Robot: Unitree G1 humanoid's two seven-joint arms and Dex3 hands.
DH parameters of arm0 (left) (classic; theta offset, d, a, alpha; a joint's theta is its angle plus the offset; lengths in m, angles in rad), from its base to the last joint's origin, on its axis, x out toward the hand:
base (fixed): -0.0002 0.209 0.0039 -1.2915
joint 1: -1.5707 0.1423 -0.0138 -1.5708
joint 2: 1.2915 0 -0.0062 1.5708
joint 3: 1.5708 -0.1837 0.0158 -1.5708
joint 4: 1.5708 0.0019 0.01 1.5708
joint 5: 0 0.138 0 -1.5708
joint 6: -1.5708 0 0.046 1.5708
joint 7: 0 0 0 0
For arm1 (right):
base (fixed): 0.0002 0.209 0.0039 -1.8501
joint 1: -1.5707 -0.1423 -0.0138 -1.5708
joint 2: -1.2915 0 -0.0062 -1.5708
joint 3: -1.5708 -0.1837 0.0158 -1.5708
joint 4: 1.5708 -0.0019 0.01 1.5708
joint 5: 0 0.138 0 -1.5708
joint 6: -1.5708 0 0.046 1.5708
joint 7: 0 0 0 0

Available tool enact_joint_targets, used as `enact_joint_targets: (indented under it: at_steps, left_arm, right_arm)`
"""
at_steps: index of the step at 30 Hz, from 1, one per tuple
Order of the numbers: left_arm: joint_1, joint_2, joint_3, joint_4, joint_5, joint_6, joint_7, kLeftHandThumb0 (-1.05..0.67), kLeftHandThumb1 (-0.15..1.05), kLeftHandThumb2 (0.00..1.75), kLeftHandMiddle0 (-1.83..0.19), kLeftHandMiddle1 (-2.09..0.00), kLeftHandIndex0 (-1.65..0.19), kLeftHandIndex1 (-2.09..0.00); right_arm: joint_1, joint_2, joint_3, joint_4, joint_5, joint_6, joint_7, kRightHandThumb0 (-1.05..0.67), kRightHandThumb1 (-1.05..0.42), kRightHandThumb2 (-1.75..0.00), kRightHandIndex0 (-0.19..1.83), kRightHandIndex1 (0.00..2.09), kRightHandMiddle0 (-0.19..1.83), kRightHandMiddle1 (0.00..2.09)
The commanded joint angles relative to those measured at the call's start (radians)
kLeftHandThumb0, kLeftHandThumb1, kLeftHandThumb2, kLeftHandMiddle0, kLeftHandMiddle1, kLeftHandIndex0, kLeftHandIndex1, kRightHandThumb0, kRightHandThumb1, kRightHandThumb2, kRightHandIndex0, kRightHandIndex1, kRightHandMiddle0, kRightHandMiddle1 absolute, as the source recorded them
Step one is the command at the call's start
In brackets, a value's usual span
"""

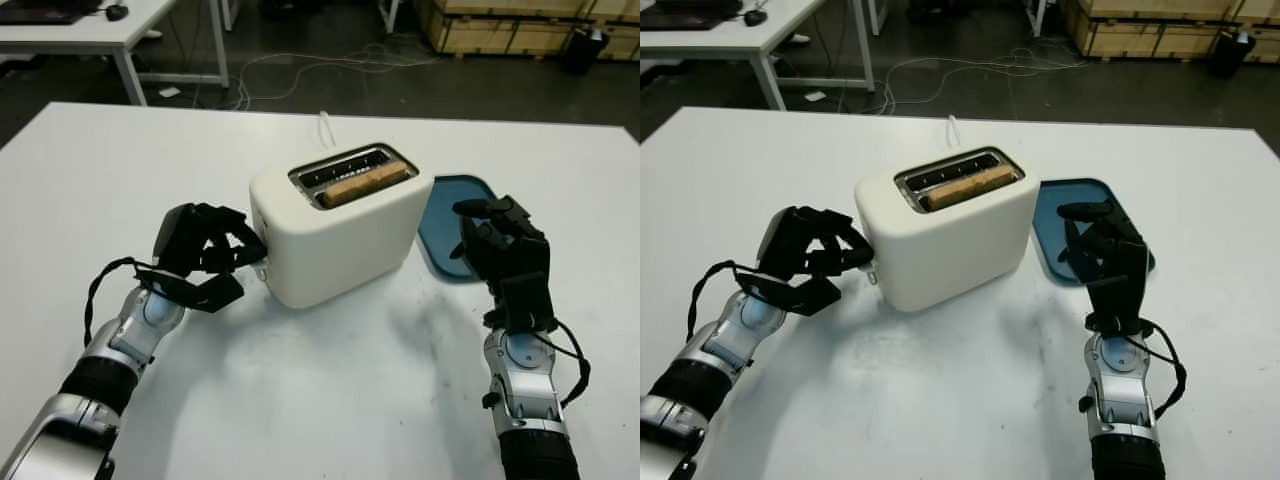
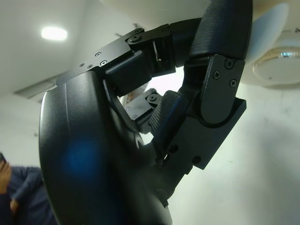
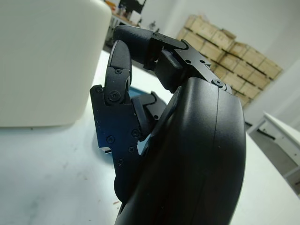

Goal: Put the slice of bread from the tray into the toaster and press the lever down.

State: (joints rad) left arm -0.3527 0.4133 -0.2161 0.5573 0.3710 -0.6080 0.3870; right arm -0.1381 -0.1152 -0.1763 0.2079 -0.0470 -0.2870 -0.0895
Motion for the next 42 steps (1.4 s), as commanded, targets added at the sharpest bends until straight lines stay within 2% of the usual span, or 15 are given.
enact_joint_targets:
  at_steps: [1, 5, 15, 19, 20, 23, 25, 28, 30, 34, 38, 42]
  left_arm:
    - [0.02, -0.062, -0.007, -0.044, 0.032, -0.037, 0.018, -0.91, 0.85, 0.15, -1.2, -1.48, -1.46, -0.02]
    - [0.032, -0.089, 0.036, -0.102, 0.022, -0.064, 0.053, -0.91, 0.92, 0.07, -1.16, -1.65, -1.47, -0.05]
    - [0.052, -0.136, 0.091, -0.146, 0.058, -0.077, 0.097, -0.88, 0.88, 0.02, -1.15, -1.74, -1.44, -0.09]
    - [0.061, -0.164, 0.114, -0.154, 0.024, -0.071, 0.086, -0.91, 0.9, 0.02, -1.13, -1.74, -1.42, -0.14]
    - [0.064, -0.17, 0.122, -0.164, 0.007, -0.064, 0.075, -0.91, 0.91, 0.04, -1.11, -1.72, -1.38, -0.2]
    - [0.08, -0.183, 0.151, -0.228, -0.072, -0.005, 0.004, -0.96, 0.92, 0.14, -0.97, -1.64, -0.95, -0.8]
    - [0.086, -0.184, 0.175, -0.277, -0.135, 0.044, -0.056, -1.0, 0.92, 0.19, -0.8, -1.49, -0.65, -1.08]
    - [0.081, -0.197, 0.218, -0.324, -0.199, 0.117, -0.101, -1.03, 0.92, 0.23, -0.63, -1.42, -0.43, -1.27]
    - [0.073, -0.214, 0.248, -0.348, -0.215, 0.172, -0.101, -1.02, 0.92, 0.27, -0.55, -1.49, -0.37, -1.35]
    - [0.065, -0.234, 0.297, -0.369, -0.198, 0.266, -0.068, -1.0, 0.92, 0.32, -0.58, -1.6, -0.42, -1.47]
    - [0.065, -0.251, 0.321, -0.341, -0.2, 0.258, -0.053, -1.0, 0.92, 0.28, -0.7, -1.72, -0.53, -1.6]
    - [0.069, -0.269, 0.328, -0.314, -0.188, 0.235, -0.03, -0.99, 0.92, 0.28, -0.84, -1.74, -0.61, -1.65]
  right_arm:
    - [-0.012, -0.004, 0.002, 0.01, 0.007, -0.018, 0.001, -0.38, -0.92, -0.38, 0.8, 1.75, 0.75, 1.3]
    - [-0.013, -0.001, 0.003, 0.009, 0.014, -0.019, 0.007, -0.38, -0.92, -0.38, 0.81, 1.75, 0.75, 1.32]
    - [-0.011, -0.001, 0.002, 0.011, 0.01, -0.018, 0.004, -0.38, -0.92, -0.39, 0.83, 1.75, 0.73, 1.37]
    - [-0.01, 0.0, 0.004, 0.012, 0.005, -0.021, 0.0, -0.38, -0.92, -0.38, 0.82, 1.75, 0.72, 1.37]
    - [-0.01, 0.0, 0.004, 0.011, 0.006, -0.019, 0.0, -0.38, -0.92, -0.38, 0.82, 1.75, 0.72, 1.37]
    - [-0.009, 0.003, 0.006, 0.007, 0.006, -0.014, 0.0, -0.37, -0.92, -0.39, 0.82, 1.75, 0.72, 1.37]
    - [-0.01, 0.005, 0.009, 0.007, -0.001, -0.016, -0.007, -0.38, -0.92, -0.39, 0.82, 1.75, 0.72, 1.36]
    - [-0.014, 0.01, 0.01, 0.009, 0.003, -0.022, -0.01, -0.37, -0.92, -0.39, 0.82, 1.75, 0.72, 1.35]
    - [-0.023, 0.014, 0.006, 0.018, 0.028, -0.043, 0.004, -0.37, -0.92, -0.39, 0.81, 1.75, 0.72, 1.31]
    - [-0.056, 0.012, -0.01, 0.031, 0.048, -0.084, -0.004, -0.41, -0.92, -0.33, 0.79, 1.64, 0.75, 1.16]
    - [-0.082, 0.002, -0.028, 0.033, 0.076, -0.094, 0.011, -0.43, -0.92, -0.31, 0.69, 1.56, 0.7, 1.06]
    - [-0.099, -0.002, -0.045, 0.035, 0.109, -0.101, 0.025, -0.44, -0.92, -0.28, 0.7, 1.42, 0.74, 0.9]
